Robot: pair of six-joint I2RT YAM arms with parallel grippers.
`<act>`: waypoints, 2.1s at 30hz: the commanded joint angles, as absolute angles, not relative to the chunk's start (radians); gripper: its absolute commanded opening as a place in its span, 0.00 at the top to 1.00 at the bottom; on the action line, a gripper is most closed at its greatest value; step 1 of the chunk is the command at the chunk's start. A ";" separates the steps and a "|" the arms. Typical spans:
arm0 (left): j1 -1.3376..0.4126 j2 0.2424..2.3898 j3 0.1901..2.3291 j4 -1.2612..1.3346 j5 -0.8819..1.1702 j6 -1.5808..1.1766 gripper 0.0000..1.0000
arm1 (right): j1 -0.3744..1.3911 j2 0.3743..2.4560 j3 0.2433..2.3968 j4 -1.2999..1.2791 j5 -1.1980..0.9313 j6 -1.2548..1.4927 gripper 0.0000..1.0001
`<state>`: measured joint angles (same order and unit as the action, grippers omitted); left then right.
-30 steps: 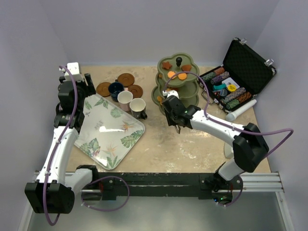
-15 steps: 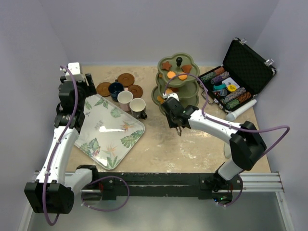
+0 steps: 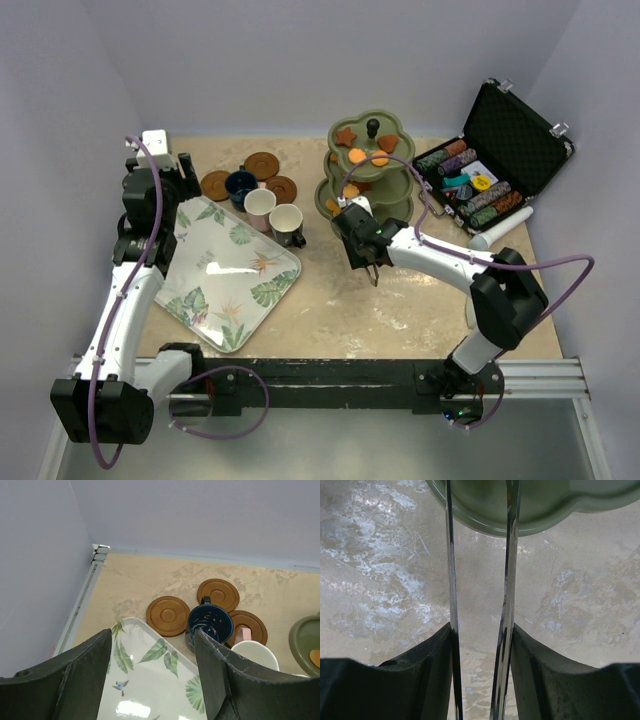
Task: Serve the afternoon tea
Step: Place the desert on the desert table, then place the clamp at the center of the board.
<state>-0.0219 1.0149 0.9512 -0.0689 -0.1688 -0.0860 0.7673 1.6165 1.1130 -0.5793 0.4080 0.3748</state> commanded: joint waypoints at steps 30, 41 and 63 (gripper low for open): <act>-0.028 1.002 0.943 -0.031 -0.160 -0.078 0.28 | 0.844 1.401 1.149 -0.569 0.388 0.442 0.55; -0.028 0.996 0.943 -0.031 -0.175 -0.072 0.28 | 0.939 1.335 1.239 -0.603 0.333 0.489 0.57; -0.028 0.986 0.936 -0.028 -0.172 -0.074 0.28 | 1.012 1.308 1.360 -0.455 0.506 0.456 0.59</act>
<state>-0.0223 1.0092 0.9504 -0.0685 -0.1680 -0.0856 1.0161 1.2865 1.2495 -0.4988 0.3927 0.4854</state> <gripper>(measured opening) 0.713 0.411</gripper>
